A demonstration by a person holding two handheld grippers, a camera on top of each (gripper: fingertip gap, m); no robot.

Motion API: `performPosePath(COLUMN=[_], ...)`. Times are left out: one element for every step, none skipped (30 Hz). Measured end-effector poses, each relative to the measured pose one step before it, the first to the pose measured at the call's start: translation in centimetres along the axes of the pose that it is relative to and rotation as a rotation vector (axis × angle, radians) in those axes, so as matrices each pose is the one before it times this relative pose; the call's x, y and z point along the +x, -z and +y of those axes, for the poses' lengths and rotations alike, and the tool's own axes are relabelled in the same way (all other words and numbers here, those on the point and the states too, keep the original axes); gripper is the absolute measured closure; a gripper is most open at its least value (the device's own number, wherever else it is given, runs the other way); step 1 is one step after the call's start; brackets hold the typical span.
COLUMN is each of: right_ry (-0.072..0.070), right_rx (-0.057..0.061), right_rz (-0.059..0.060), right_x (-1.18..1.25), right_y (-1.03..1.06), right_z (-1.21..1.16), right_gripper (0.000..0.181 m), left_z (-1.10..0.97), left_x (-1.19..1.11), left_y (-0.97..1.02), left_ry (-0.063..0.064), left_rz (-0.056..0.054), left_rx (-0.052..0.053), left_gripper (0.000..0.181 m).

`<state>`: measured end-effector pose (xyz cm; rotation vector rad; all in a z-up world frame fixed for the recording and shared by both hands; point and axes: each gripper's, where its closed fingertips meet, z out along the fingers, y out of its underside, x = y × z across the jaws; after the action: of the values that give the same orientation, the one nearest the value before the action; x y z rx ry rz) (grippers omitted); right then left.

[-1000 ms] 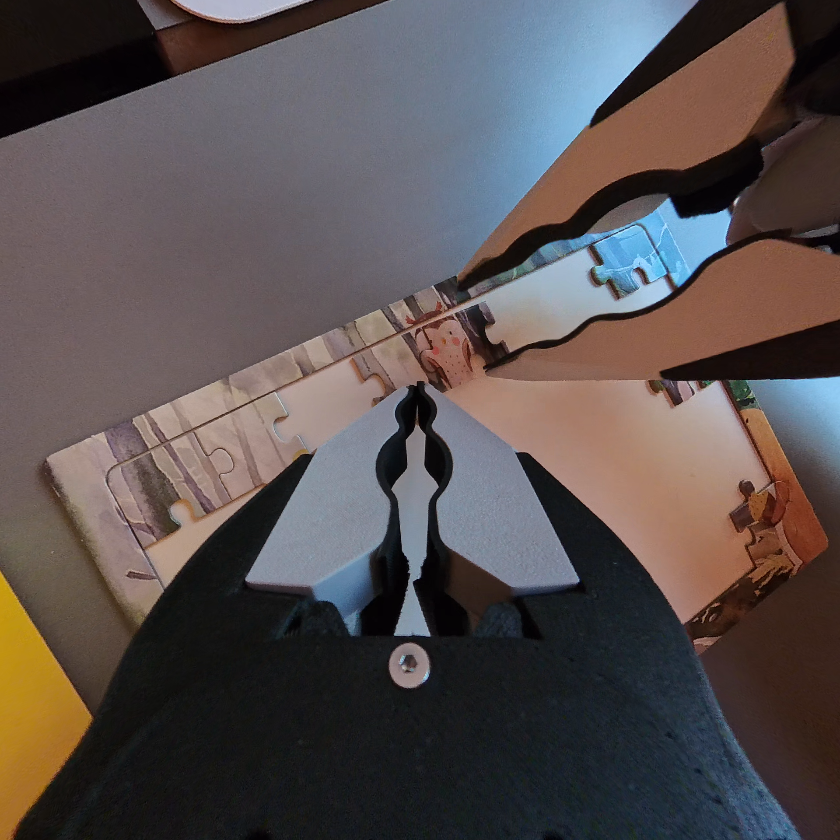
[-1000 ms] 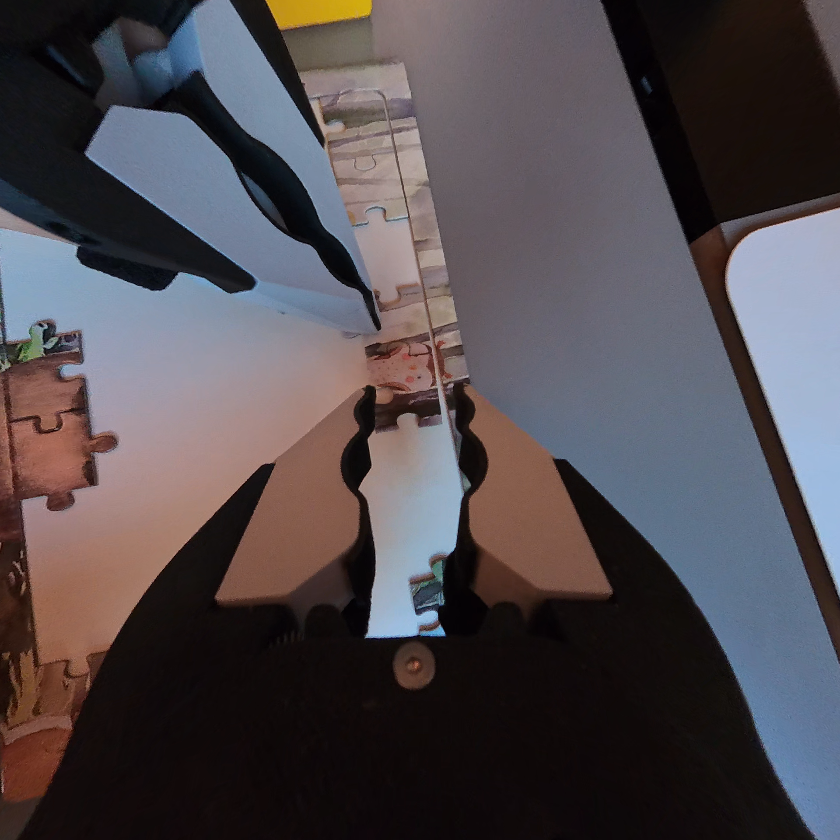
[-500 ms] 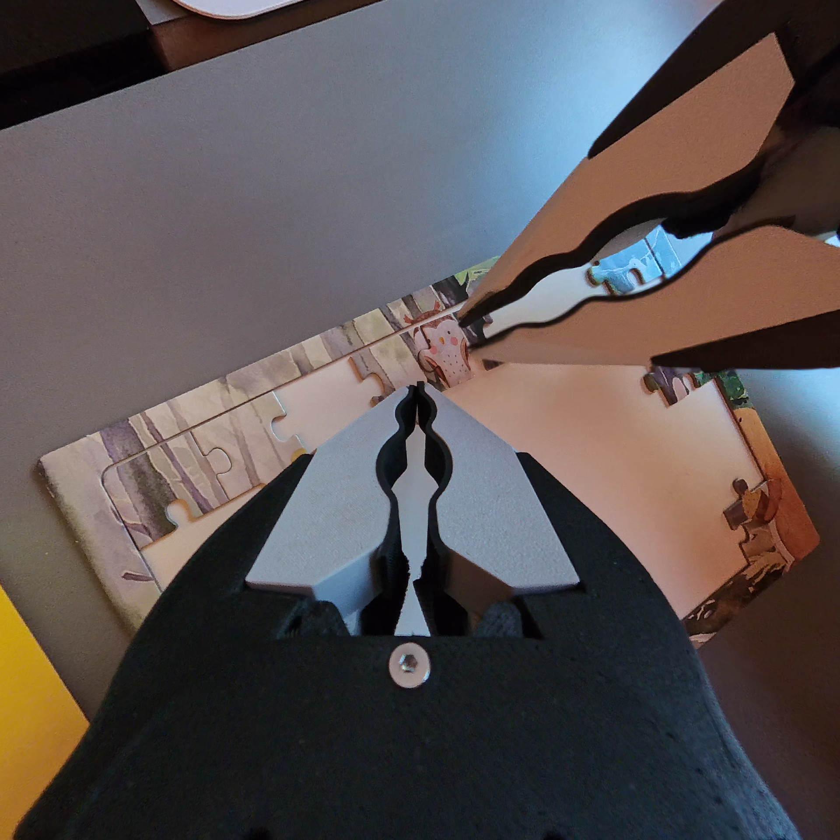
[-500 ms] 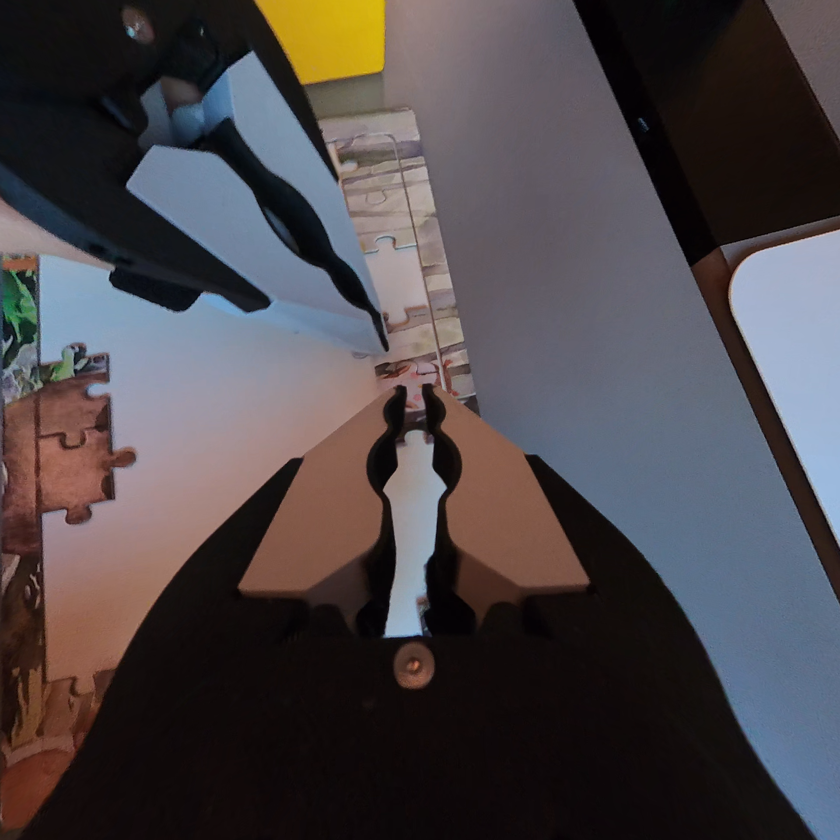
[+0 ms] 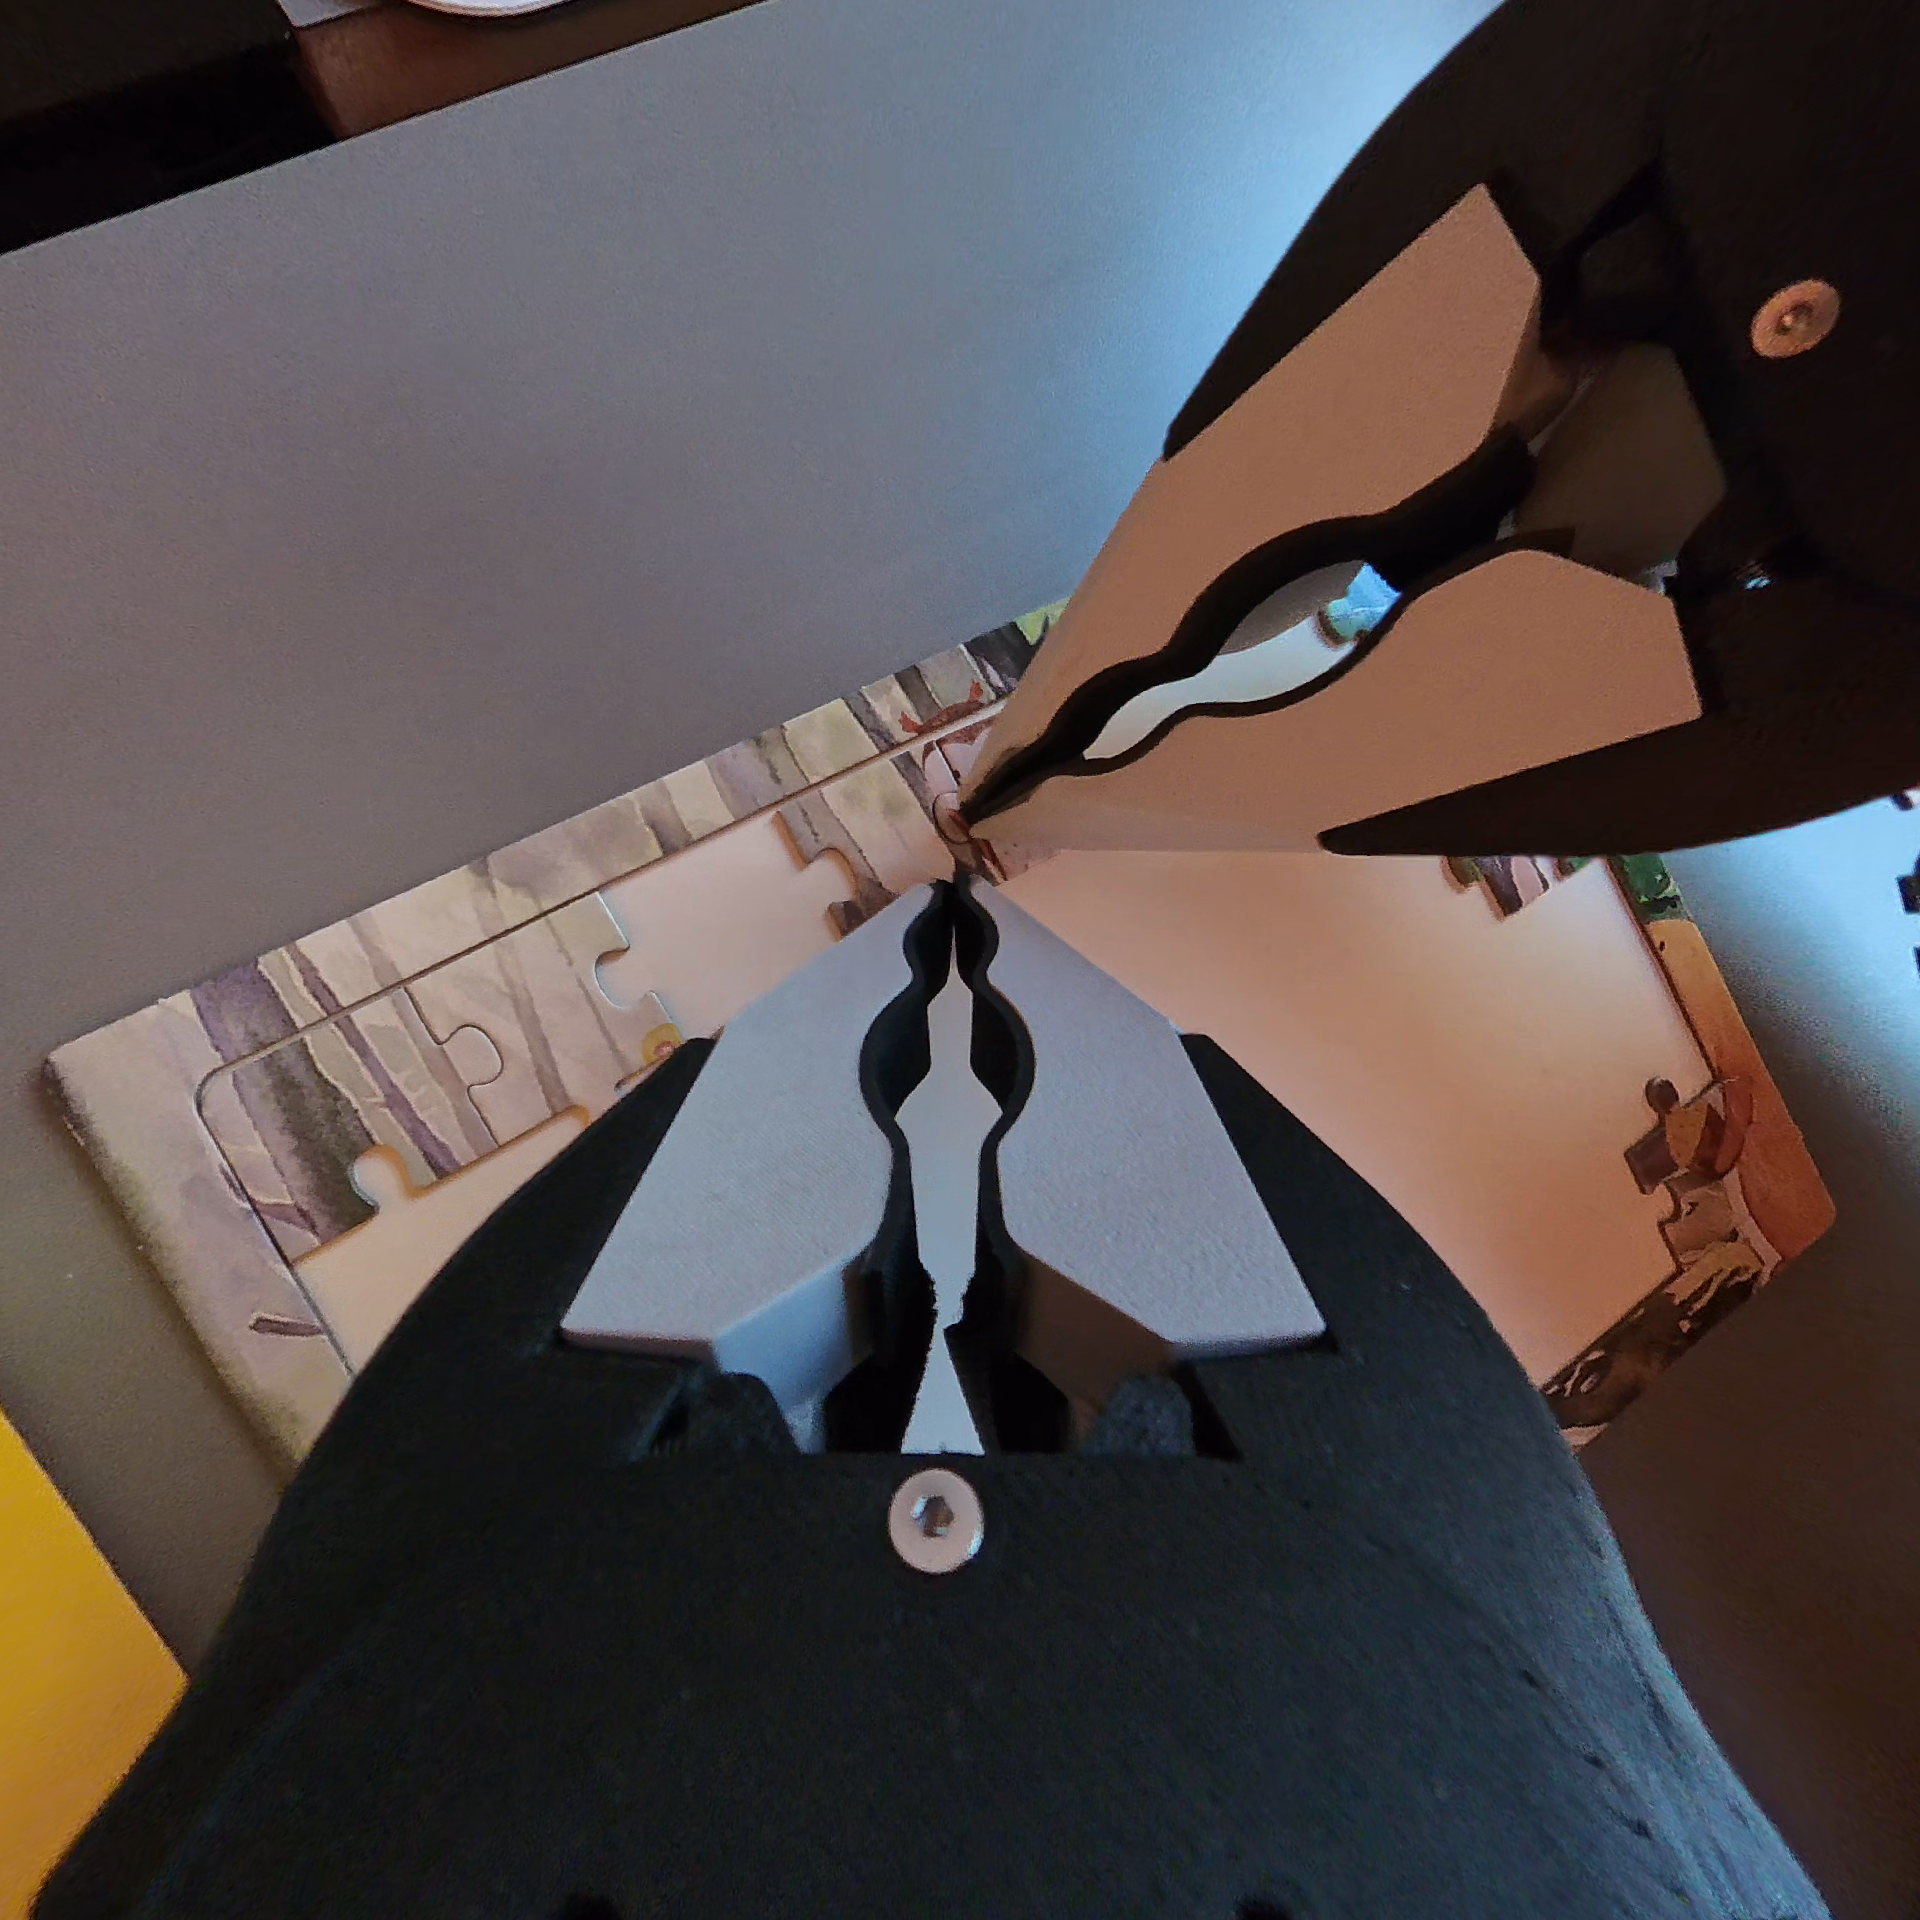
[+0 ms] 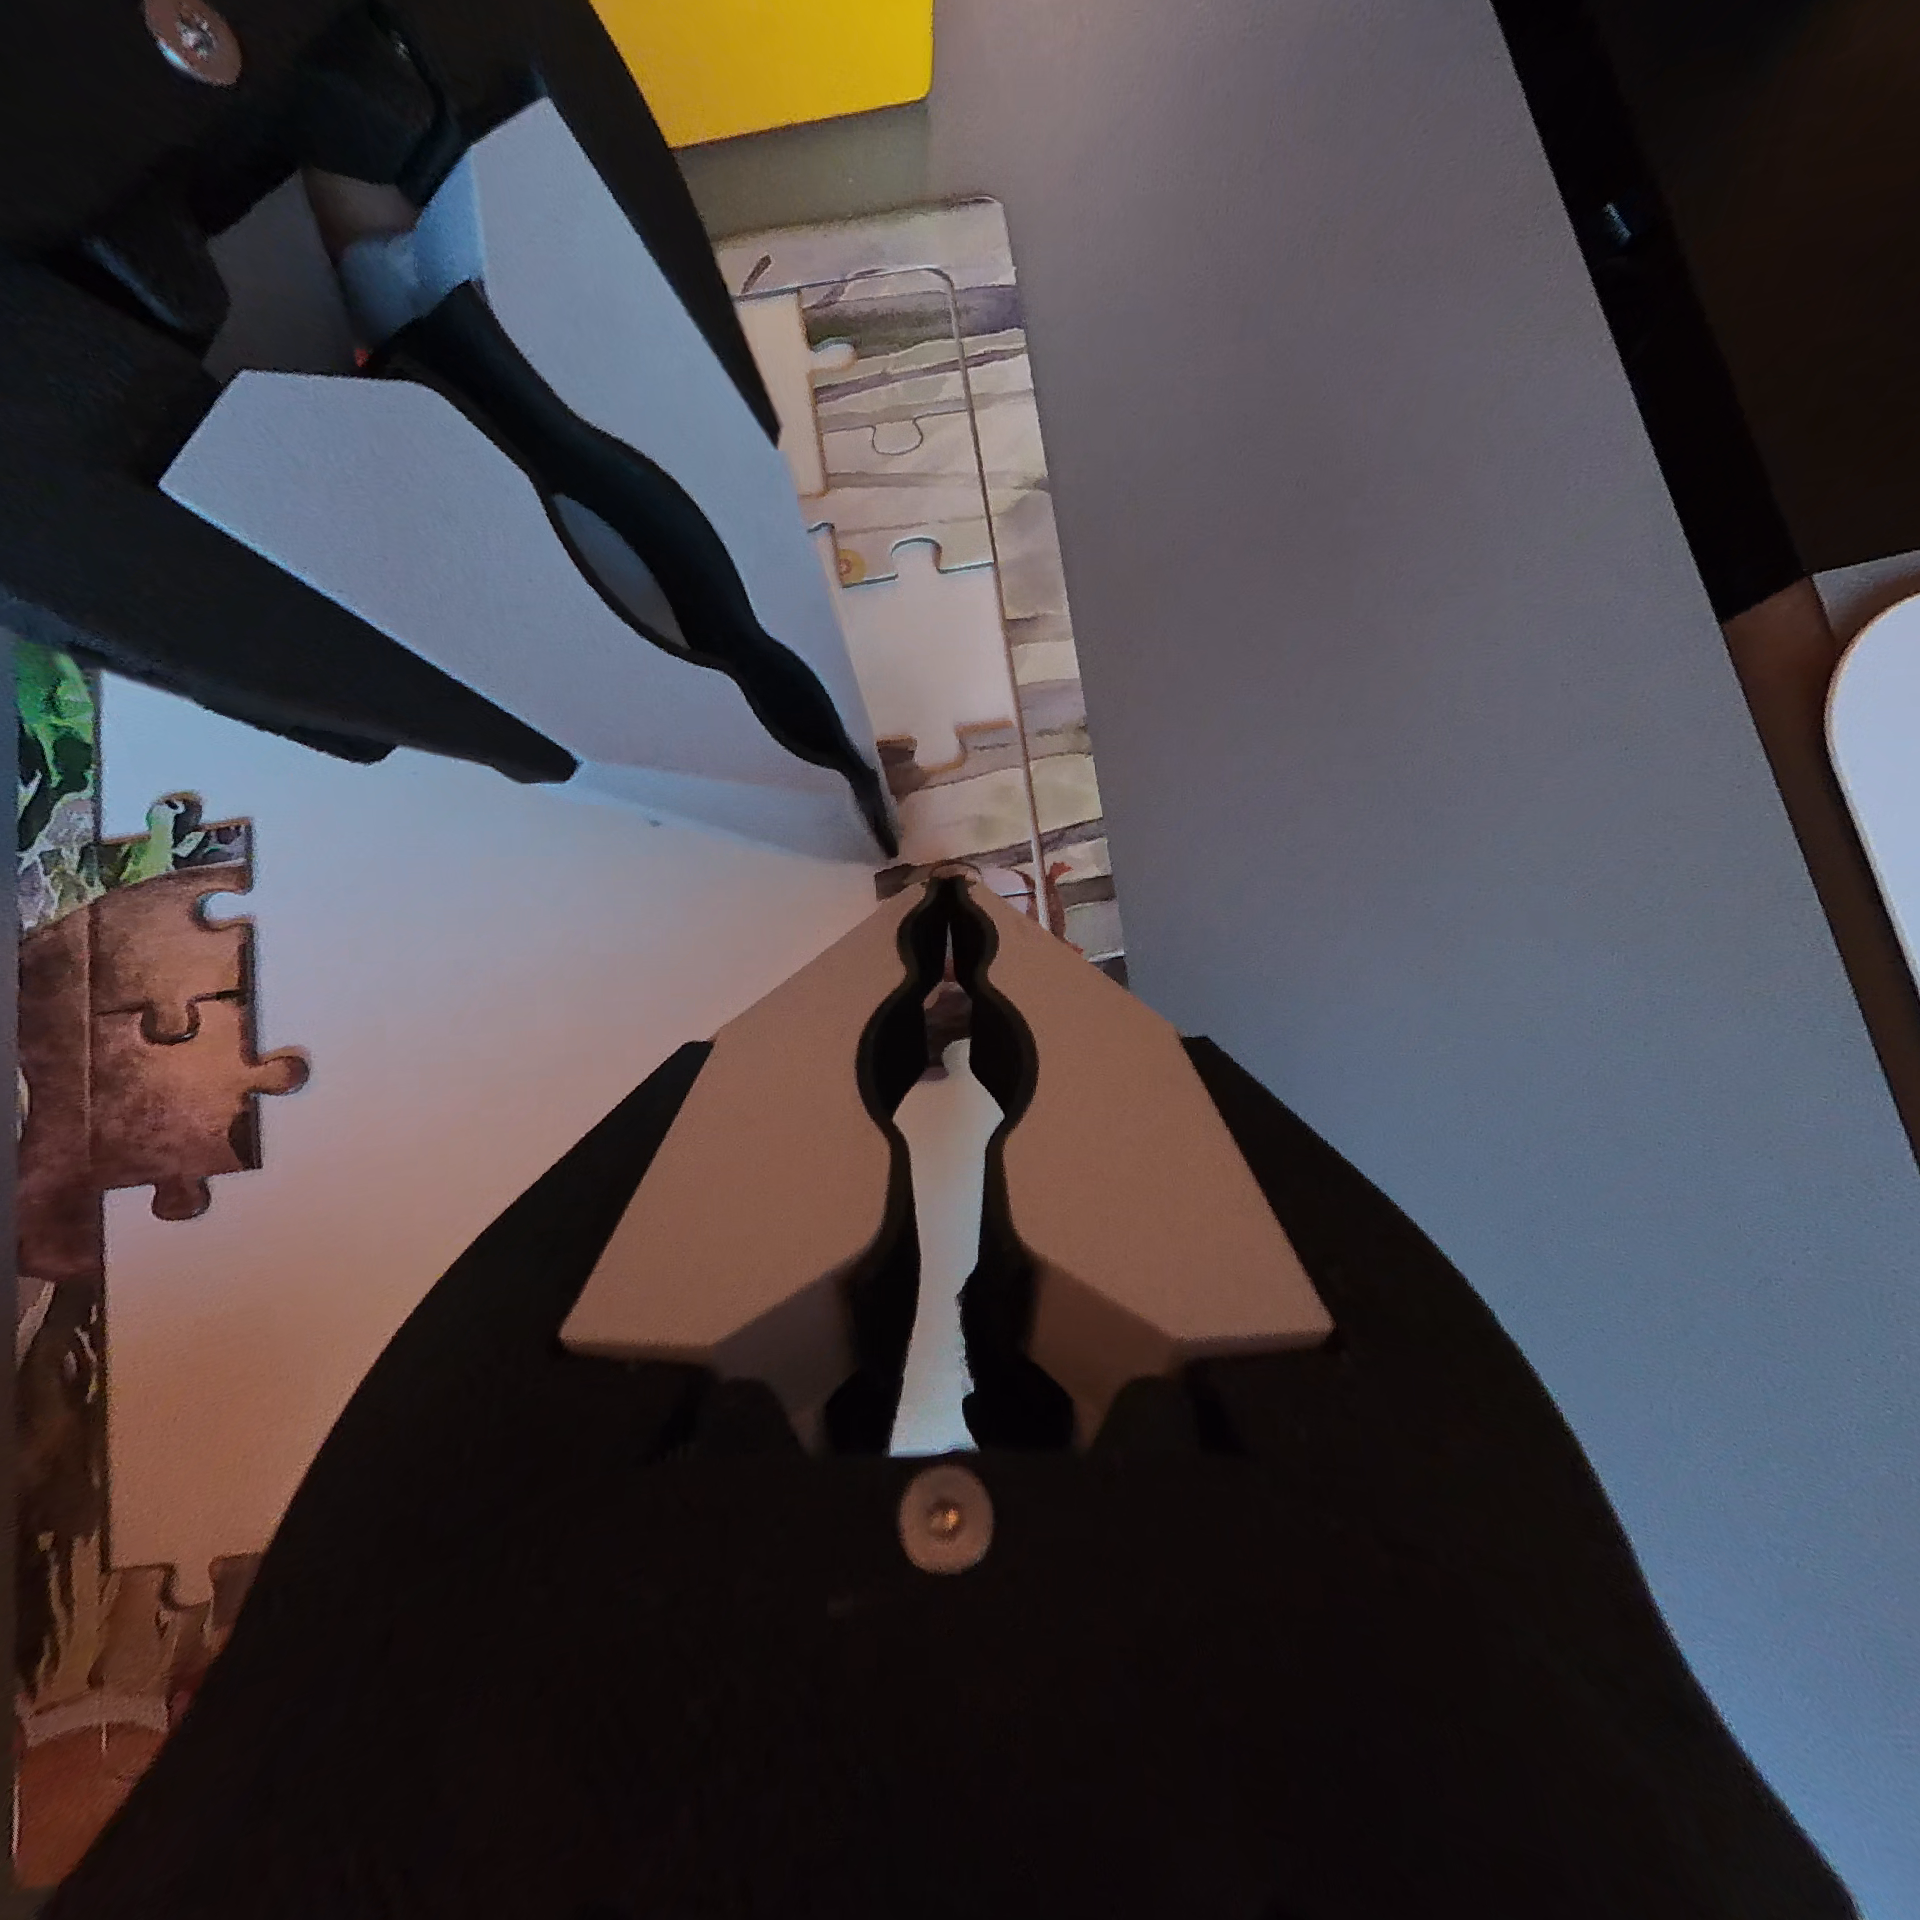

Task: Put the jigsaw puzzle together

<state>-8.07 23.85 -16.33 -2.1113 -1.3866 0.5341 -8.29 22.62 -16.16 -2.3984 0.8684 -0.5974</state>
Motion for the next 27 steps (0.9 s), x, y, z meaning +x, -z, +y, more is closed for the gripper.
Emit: performPosePath(right_ry=[-0.0104, -0.012, -0.0036, 0.0066, 0.0147, 0.0036, -0.0055, 0.0046, 0.0241, 0.0279, 0.0196, -0.0018, -0.0213, -0.0224, -0.0218, -0.0194, -0.0142, -0.0067, 0.0002, 0.0074, 0.0188, 0.0242, 0.0246, 0.0247, 0.0189, 0.0089, -0.006], right_rx=[-0.0016, -0.0012, 0.0019, 0.0035, 0.0054, 0.006, 0.0025, 0.0037, 0.0089, 0.0112, 0.009, 0.0, -0.0069, -0.0096, -0.0083, -0.0068, 0.0, 0.0153, 0.0214, -0.0003, 0.0022, -0.0056, -0.0057, -0.0048, -0.004, 0.0047, 0.0205], right_rz=[-0.0139, -0.0181, -0.017, -0.0147, -0.0107, -0.0108, -0.0133, -0.0101, -0.0065, -0.0036, -0.0031, -0.0058, -0.0048, -0.0038, -0.0018, -0.0001, 0.0007, -0.0055, -0.0023, 0.0141, 0.008, 0.009, 0.0141, 0.016, 0.0189, 0.0148, 0.0011], right_x=[0.018, 0.004, -0.023, -0.016, -0.012, -0.003, -0.016, -0.012, -0.02, -0.021, -0.007, 0.006, 0.038, 0.004, -0.005, 0.005, 0.006, -0.128, -0.11, 0.134, 0.006, 0.005, 0.041, 0.028, 0.061, 0.039, -0.08], right_y=[-0.017, -0.001, 0.005, 0.009, -0.004, -0.002, 0.004, 0.008, 0.0, 0.007, 0.0, -0.006, -0.012, 0.0, -0.003, 0.012, 0.004, -0.034, -0.053, -0.117, -0.054, 0.017, 0.034, 0.018, 0.042, 0.041, -0.04], right_z=[-0.012, 0.007, -0.002, 0.004, 0.006, 0.007, 0.004, 0.001, 0.007, -0.01, 0.013, 0.027, -0.015, -0.003, -0.015, -0.036, -0.064, -0.193, -0.222, 0.11, 0.035, 0.104, 0.042, -0.005, 0.0, 0.005, -0.03], right_gripper=[0.181, 0.181, 0.181, 0.181, 0.181, 0.181, 0.181, 0.181, 0.181, 0.181, 0.181, 0.181, 0.181, 0.181, 0.181, 0.181, 0.181, 0.181, 0.181, 0.181, 0.181, 0.181, 0.181, 0.181, 0.181, 0.181, 0.181], left_z=[0.02, 0.014, 0.007, 0.001, -0.001, -0.005, 0.004, -0.007, 0.002, -0.002, 0.005, 0.008, 0.0, 0.002, -0.003, -0.008, 0.005, -0.001, 0.004, -0.002, 0.002, -0.01, 0.007, -0.004, -0.003, -0.002, -0.002], left_x=[0.068, 0.031, 0.014, 0.016, -0.002, 0.001, 0.003, 0.005, -0.001, 0.006, 0.014, 0.032, 0.032, 0.014, 0.001, -0.001, 0.003, 0.0, -0.007, 0.004, -0.002, 0.0, 0.003, -0.005, -0.006, 0.003, 0.003], left_y=[-0.014, 0.003, 0.003, 0.0, 0.006, 0.001, -0.004, 0.001, -0.002, -0.003, 0.005, -0.004, 0.003, -0.014, 0.0, 0.004, 0.006, -0.005, 0.002, 0.0, -0.001, -0.002, -0.001, 0.005, 0.006, -0.002, 0.004], left_ry=[0.0013, 0.0018, 0.0019, 0.0021, 0.0025, 0.0023, 0.0027, 0.0027, 0.003, 0.0034, 0.0037, 0.0045, 0.0047, 0.0035, 0.0019, 0.0011, 0.0001, -0.0009, -0.0012, 0.0004, 0.0014, 0.0023, 0.0026, 0.002, 0.0021, 0.0018, 0.001], left_rz=[0.0045, 0.0029, 0.0022, 0.0022, 0.0022, 0.0025, 0.0027, 0.0026, 0.0027, 0.0035, 0.0044, 0.0055, 0.0052, 0.0032, 0.0018, 0.0009, 0.0001, -0.0005, -0.0003, 0.0006, 0.0013, 0.002, 0.0023, 0.0022, 0.0021, 0.0015, 0.0006], left_rx=[-0.0014, -0.0004, 0.0004, 0.0008, 0.0012, 0.0006, 0.0004, 0.0007, 0.0008, 0.0006, 0.0004, 0.0006, 0.0007, 0.0009, 0.0006, 0.0007, 0.0004, 0.0002, 0.0002, -0.0004, -0.0001, 0.0005, 0.0006, 0.0004, 0.0003, 0.0001, 0.0], left_gripper=[0.181, 0.181, 0.181, 0.181, 0.181, 0.181, 0.181, 0.181, 0.181, 0.181, 0.181, 0.181, 0.181, 0.181, 0.181, 0.181, 0.181, 0.181, 0.181, 0.181, 0.181, 0.181, 0.181, 0.181, 0.181, 0.181, 0.181])
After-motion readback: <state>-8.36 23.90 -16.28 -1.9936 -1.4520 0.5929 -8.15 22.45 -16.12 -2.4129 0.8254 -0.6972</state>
